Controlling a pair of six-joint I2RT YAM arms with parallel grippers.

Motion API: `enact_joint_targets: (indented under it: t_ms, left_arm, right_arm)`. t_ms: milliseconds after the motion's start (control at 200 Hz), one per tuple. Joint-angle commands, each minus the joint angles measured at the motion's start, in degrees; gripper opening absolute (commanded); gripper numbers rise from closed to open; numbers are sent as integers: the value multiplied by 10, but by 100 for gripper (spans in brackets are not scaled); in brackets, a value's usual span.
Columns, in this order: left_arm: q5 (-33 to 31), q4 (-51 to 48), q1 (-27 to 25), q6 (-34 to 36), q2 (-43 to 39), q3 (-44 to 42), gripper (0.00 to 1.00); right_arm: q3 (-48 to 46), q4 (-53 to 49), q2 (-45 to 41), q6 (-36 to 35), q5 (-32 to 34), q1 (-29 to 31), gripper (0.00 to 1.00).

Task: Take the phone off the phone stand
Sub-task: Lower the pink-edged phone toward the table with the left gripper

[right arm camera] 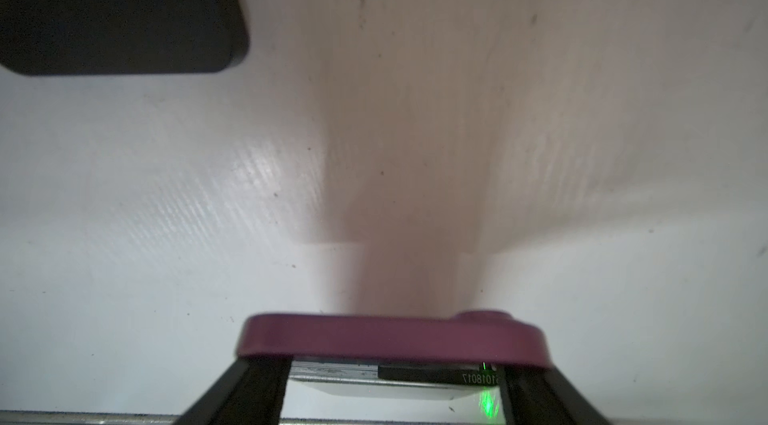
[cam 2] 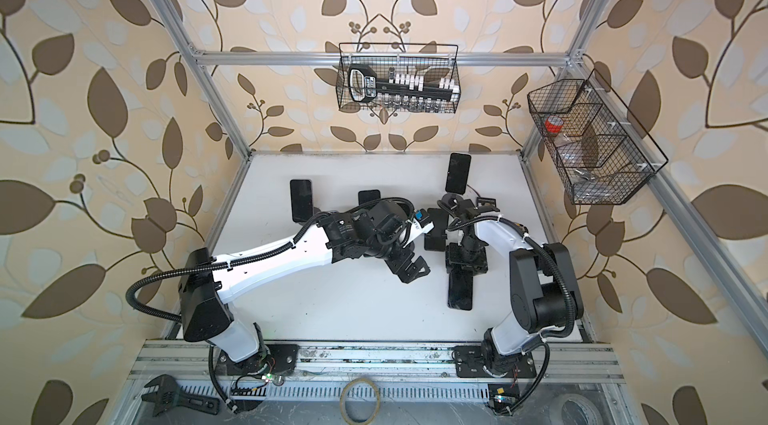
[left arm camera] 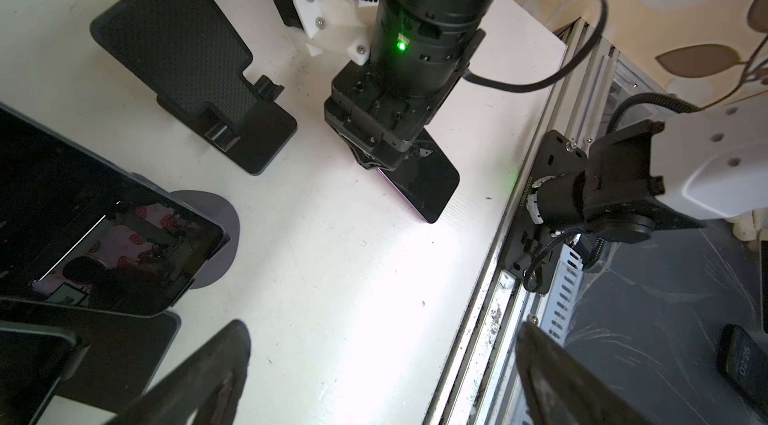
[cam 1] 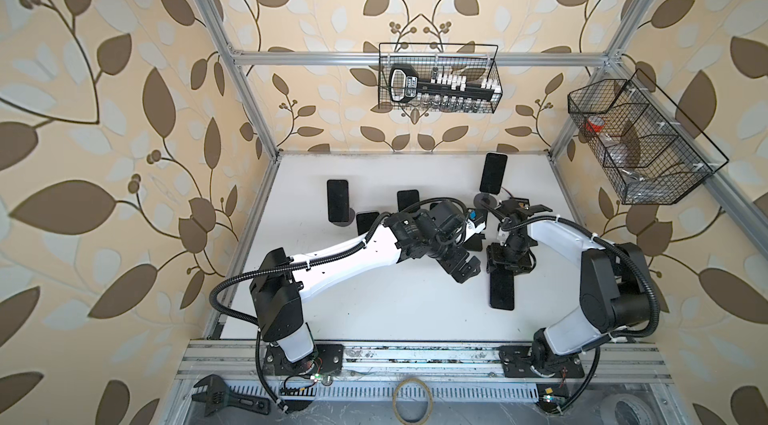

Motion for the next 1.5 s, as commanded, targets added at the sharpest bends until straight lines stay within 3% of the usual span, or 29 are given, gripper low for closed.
enact_joint_targets:
  t_ms: [0,590,1495]
  left_arm:
    - [-8,-15,-3,12,3,27,99]
    - [5,-12,-3,-6,34,73,99]
    - [-3,-13,2,13,30,71,99]
  right_arm:
    - [19,-3,20,-16,4,-1,51]
    - [34,17,82,-42,2,-30,51]
    - [36,28,83,-36,43,-53,54]
